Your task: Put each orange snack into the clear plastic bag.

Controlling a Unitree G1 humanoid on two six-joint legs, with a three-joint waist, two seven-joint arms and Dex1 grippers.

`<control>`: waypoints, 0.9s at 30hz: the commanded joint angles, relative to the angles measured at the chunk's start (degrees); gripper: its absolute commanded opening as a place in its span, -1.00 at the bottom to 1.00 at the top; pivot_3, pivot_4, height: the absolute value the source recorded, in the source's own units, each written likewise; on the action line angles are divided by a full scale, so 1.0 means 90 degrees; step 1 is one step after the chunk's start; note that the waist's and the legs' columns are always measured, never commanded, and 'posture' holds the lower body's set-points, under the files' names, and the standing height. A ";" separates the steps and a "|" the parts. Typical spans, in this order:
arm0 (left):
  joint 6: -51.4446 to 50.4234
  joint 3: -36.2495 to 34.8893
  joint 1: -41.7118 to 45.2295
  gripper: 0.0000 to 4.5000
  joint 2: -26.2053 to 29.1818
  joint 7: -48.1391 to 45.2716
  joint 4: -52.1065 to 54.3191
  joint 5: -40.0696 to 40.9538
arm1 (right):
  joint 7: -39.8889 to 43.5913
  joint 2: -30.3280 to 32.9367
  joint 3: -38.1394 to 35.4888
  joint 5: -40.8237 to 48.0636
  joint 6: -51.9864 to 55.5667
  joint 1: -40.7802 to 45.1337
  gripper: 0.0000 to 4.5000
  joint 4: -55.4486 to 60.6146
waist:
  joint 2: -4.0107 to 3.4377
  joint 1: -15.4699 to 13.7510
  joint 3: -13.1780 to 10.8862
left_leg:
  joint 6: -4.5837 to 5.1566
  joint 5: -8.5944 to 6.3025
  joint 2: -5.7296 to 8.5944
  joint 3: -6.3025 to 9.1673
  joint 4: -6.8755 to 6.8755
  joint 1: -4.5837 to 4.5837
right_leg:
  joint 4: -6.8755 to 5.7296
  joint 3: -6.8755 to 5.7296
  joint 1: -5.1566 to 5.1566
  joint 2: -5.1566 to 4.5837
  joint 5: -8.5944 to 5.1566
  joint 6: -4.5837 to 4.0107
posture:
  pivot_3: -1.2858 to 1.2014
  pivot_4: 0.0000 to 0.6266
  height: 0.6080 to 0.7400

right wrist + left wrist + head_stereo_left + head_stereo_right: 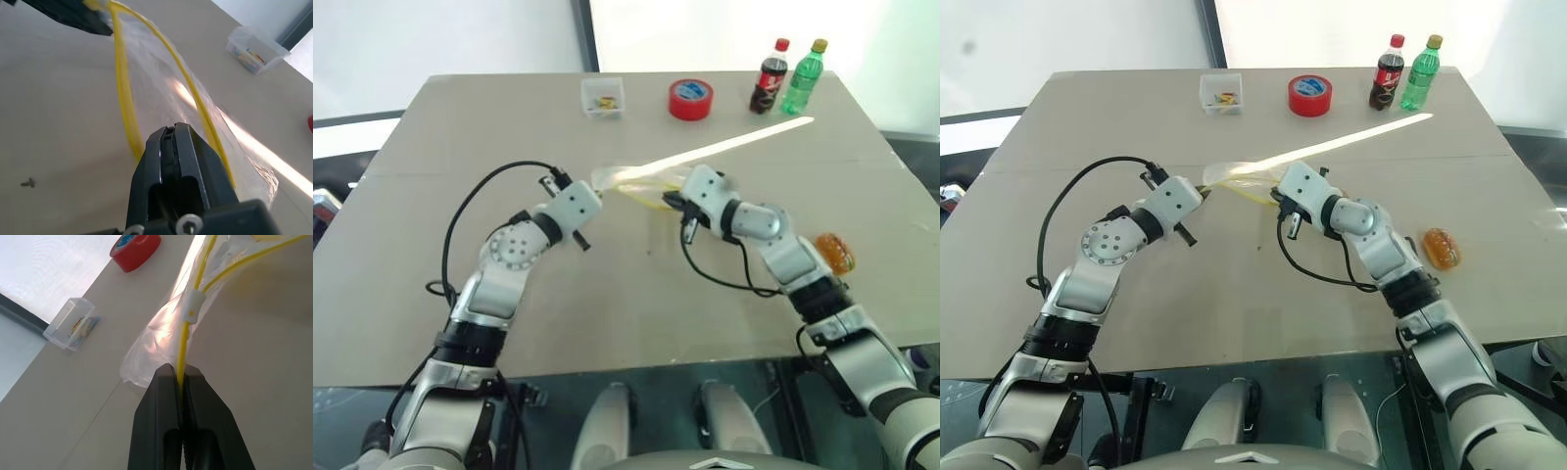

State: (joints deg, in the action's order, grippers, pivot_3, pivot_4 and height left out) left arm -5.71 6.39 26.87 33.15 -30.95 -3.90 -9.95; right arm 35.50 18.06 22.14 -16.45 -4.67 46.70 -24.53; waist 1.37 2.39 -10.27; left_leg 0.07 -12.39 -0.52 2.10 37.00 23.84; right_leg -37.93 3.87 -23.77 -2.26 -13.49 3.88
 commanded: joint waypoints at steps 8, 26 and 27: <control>0.0016 0.0065 0.0030 -1.00 -0.0120 0.0042 0.0321 -0.0071 | -0.0678 -0.0253 0.0152 -0.0754 -0.0502 0.0854 0.15 -0.0915 | 0.0000 0.0006 0.0000 | 0.0000 0.0000 0.0000 0.0002 -0.0001 0.0000 | 0.0000 0.0000 -0.0001 0.0000 0.0000 0.0000 | 0.03 -0.52 1.00; -0.0270 -0.0006 0.0048 -1.00 -0.0209 0.0135 0.0348 -0.0139 | 0.0764 0.0001 -0.0852 0.0997 0.1489 -0.0445 0.97 0.1942 | -0.0001 -0.0013 0.0000 | 0.0001 0.0000 0.0001 0.0005 0.0000 0.0003 | 0.0000 -0.0001 0.0001 -0.0001 0.0000 0.0000 | 0.03 -0.52 1.00; -0.0282 -0.0006 0.0029 -1.00 -0.0202 0.0136 0.0345 -0.0148 | 0.0834 0.0008 -0.1052 0.1286 0.1953 -0.0608 0.97 0.2370 | -0.0001 -0.0012 0.0000 | 0.0001 0.0000 0.0001 0.0006 0.0001 0.0004 | 0.0000 -0.0001 0.0001 -0.0001 0.0000 0.0000 | 0.03 -0.52 1.00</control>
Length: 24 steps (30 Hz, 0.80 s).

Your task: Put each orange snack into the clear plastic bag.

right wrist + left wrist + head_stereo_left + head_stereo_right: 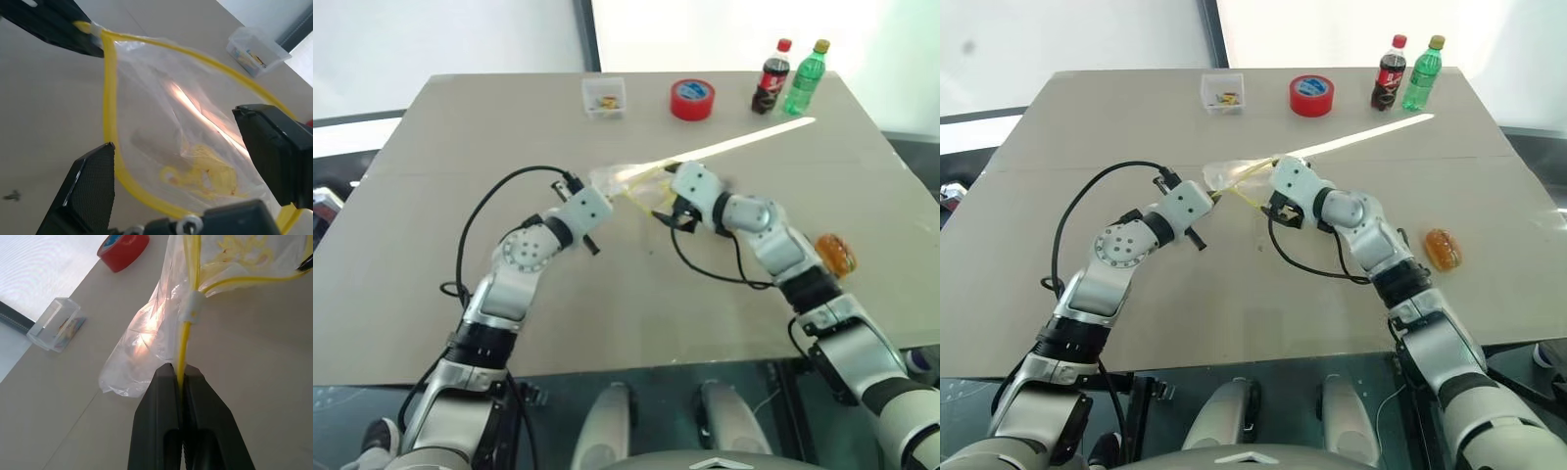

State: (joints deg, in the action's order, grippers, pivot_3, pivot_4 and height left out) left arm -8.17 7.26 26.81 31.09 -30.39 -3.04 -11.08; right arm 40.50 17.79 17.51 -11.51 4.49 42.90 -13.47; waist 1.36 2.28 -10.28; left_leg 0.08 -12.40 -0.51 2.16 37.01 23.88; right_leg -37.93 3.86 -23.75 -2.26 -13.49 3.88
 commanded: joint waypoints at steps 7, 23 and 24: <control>-0.0071 -0.0169 -0.0023 -1.00 0.0078 0.0136 0.0197 -0.0038 | -0.0105 0.0092 -0.1728 0.1958 0.3478 -0.0934 0.97 0.2806 | 0.0000 -0.0002 0.0000 | 0.0000 0.0000 -0.0001 0.0003 0.0005 -0.0001 | -0.0005 -0.0003 0.0002 0.0001 0.0000 0.0000 | 0.03 -0.52 1.00; -0.0153 -0.0461 -0.0365 -1.00 0.0300 0.0292 0.0226 -0.0001 | -0.2725 -0.0680 -0.2204 0.1765 0.4956 -0.1761 0.97 0.3448 | -0.0001 0.0007 0.0001 | 0.0000 0.0000 -0.0001 0.0000 0.0009 -0.0002 | -0.0004 -0.0001 0.0004 0.0000 0.0000 0.0001 | 0.03 -0.52 1.00; -0.0153 -0.0456 -0.0372 -1.00 0.0297 0.0300 0.0223 -0.0006 | -0.2776 -0.0707 -0.2183 0.1759 0.4924 -0.1746 0.97 0.3361 | -0.0001 0.0007 0.0001 | 0.0000 0.0000 -0.0001 0.0000 0.0009 -0.0002 | -0.0004 -0.0002 0.0004 0.0000 0.0000 0.0001 | 0.03 -0.52 1.00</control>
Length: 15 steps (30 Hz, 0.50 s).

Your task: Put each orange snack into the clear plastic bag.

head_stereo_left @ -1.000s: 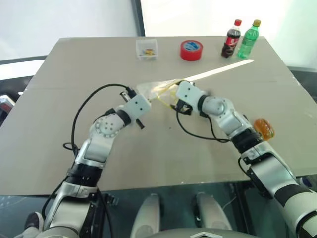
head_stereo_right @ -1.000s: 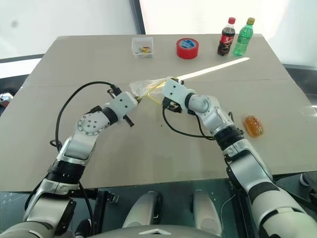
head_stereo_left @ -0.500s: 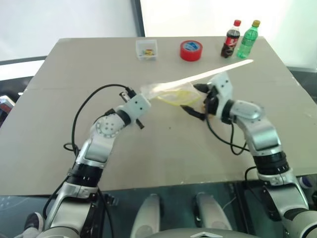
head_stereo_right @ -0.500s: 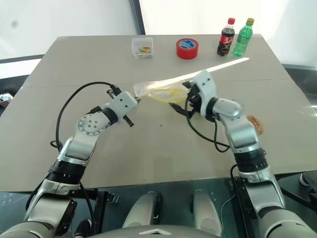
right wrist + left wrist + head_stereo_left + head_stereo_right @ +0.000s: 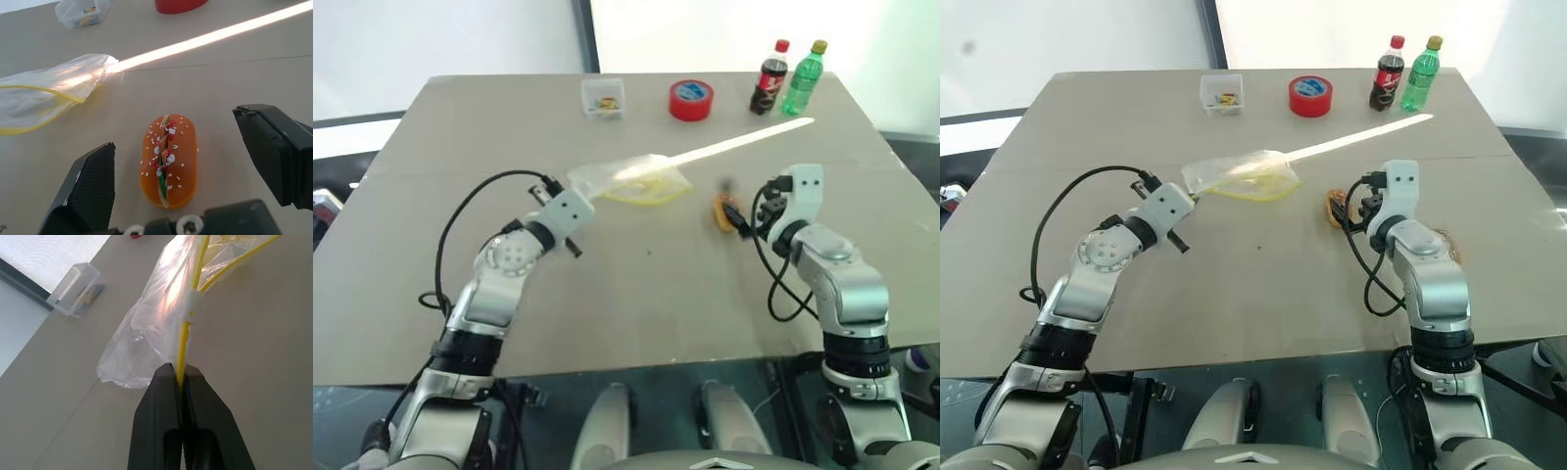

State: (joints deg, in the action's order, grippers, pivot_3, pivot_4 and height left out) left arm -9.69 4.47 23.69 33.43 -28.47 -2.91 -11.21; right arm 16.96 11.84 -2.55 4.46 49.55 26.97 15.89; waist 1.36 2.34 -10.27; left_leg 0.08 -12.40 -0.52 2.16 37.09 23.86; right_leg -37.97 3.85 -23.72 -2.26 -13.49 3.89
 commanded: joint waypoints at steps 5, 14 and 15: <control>0.0026 -0.0152 -0.0029 -1.00 0.0038 0.0112 0.0179 0.0002 | -0.0263 -0.0124 0.0163 -0.0004 -0.0272 0.0132 0.97 -0.0348 | 0.0000 0.0001 0.0000 | 0.0000 0.0000 0.0000 0.0000 0.0000 0.0000 | 0.0000 0.0000 0.0000 0.0000 0.0000 0.0000 | 0.03 -0.52 1.00; 0.0095 -0.0167 -0.0004 -1.00 0.0099 0.0134 0.0079 -0.0002 | -0.0495 -0.0181 0.0364 -0.0167 -0.0970 0.0369 0.87 -0.1272 | 0.0000 0.0004 0.0000 | 0.0000 0.0000 0.0000 -0.0001 -0.0001 0.0000 | 0.0001 0.0000 -0.0001 0.0000 0.0000 0.0000 | 0.03 -0.52 1.00; 0.0105 -0.0173 -0.0001 -1.00 0.0111 0.0133 0.0069 0.0002 | -0.0502 -0.0184 0.0372 -0.0170 -0.1037 0.0381 0.74 -0.1313 | 0.0000 0.0004 0.0000 | 0.0000 0.0000 0.0000 0.0000 -0.0001 0.0000 | 0.0001 0.0000 -0.0001 0.0001 0.0000 0.0000 | 0.03 -0.52 1.00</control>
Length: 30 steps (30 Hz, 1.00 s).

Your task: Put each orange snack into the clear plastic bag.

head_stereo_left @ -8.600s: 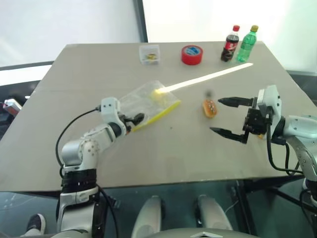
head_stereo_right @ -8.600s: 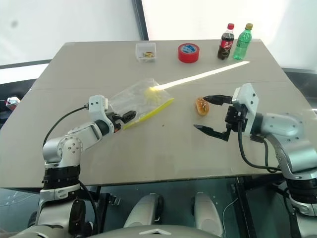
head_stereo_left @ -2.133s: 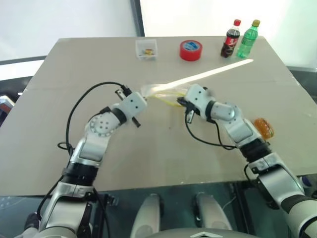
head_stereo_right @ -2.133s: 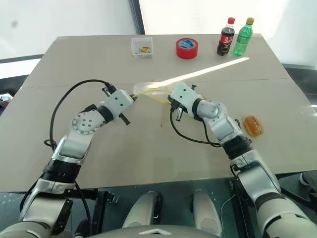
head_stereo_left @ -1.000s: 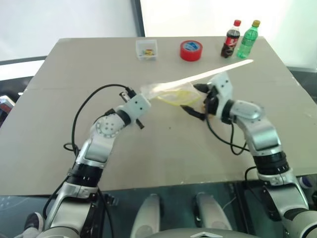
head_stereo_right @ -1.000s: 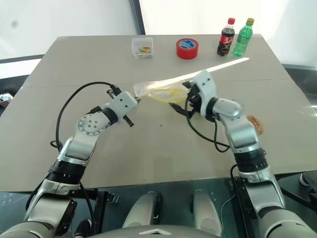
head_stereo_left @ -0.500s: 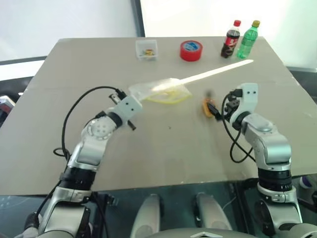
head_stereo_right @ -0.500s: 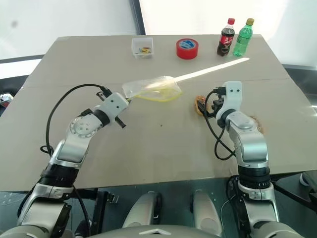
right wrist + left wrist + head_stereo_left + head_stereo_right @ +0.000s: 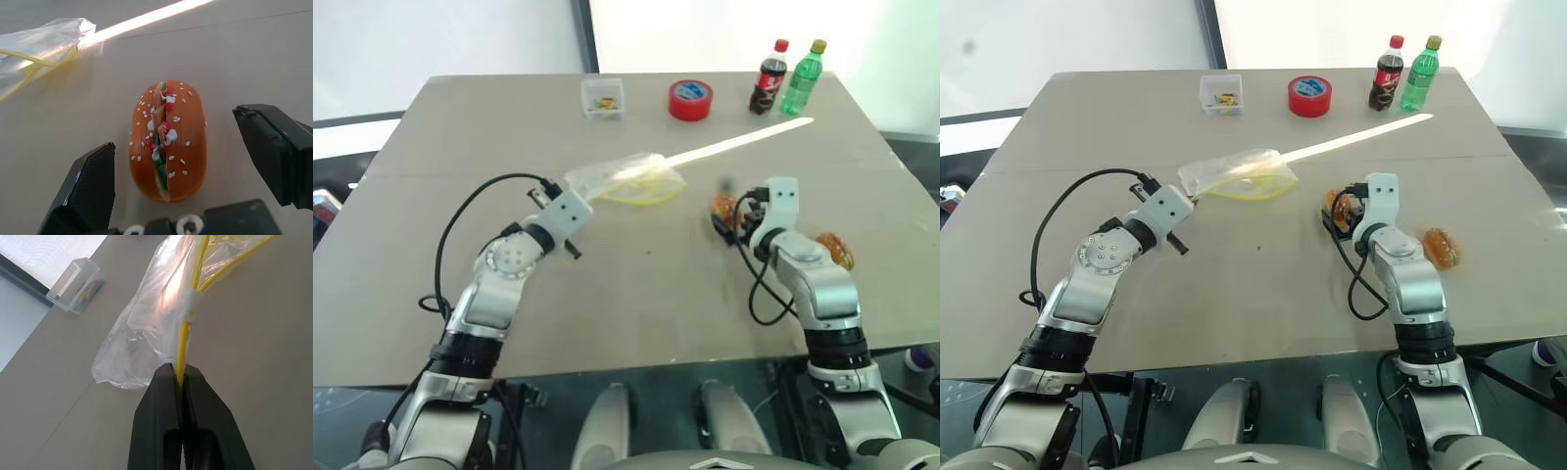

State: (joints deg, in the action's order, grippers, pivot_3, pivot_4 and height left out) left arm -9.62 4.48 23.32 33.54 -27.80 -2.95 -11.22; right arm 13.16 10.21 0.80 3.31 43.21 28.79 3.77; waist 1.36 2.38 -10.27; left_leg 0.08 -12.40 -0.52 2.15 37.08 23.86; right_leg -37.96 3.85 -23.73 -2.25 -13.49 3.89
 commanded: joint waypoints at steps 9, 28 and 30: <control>0.0164 -0.0150 0.0058 -1.00 0.0143 0.0030 0.0009 0.0039 | 0.0120 0.0086 0.0154 -0.0049 -0.0798 0.0156 -0.99 0.0028 | 0.0000 0.0000 0.0000 | 0.0000 0.0000 0.0000 -0.0001 -0.0001 0.0000 | 0.0000 0.0000 0.0000 0.0000 0.0000 0.0000 | 0.03 -0.52 1.00; 0.0247 0.0115 0.0182 -1.00 -0.0232 -0.0081 0.0098 0.0081 | 0.2007 0.0426 0.1026 0.0933 -0.1159 0.0480 -1.00 0.0749 | 0.0000 -0.0003 0.0000 | 0.0000 0.0000 -0.0001 0.0000 0.0001 0.0000 | 0.0002 -0.0001 0.0002 0.0002 0.0000 0.0001 | 0.03 -0.52 1.00; 0.0240 0.0126 0.0205 -1.00 -0.0299 -0.0087 0.0161 0.0081 | 0.1981 0.0391 0.1102 0.0831 -0.1224 0.0617 -1.00 0.0482 | 0.0000 -0.0005 0.0000 | 0.0000 0.0000 -0.0001 0.0000 0.0002 0.0000 | 0.0001 -0.0001 0.0002 0.0002 0.0000 0.0000 | 0.03 -0.52 1.00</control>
State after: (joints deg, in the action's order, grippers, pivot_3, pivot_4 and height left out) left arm -8.28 5.72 24.23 30.92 -28.58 -3.77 -11.01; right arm 31.39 13.95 10.76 11.40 34.16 32.77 7.93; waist 1.36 2.33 -10.27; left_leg 0.08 -12.40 -0.53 2.16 37.09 23.86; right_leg -37.95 3.84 -23.71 -2.24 -13.50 3.89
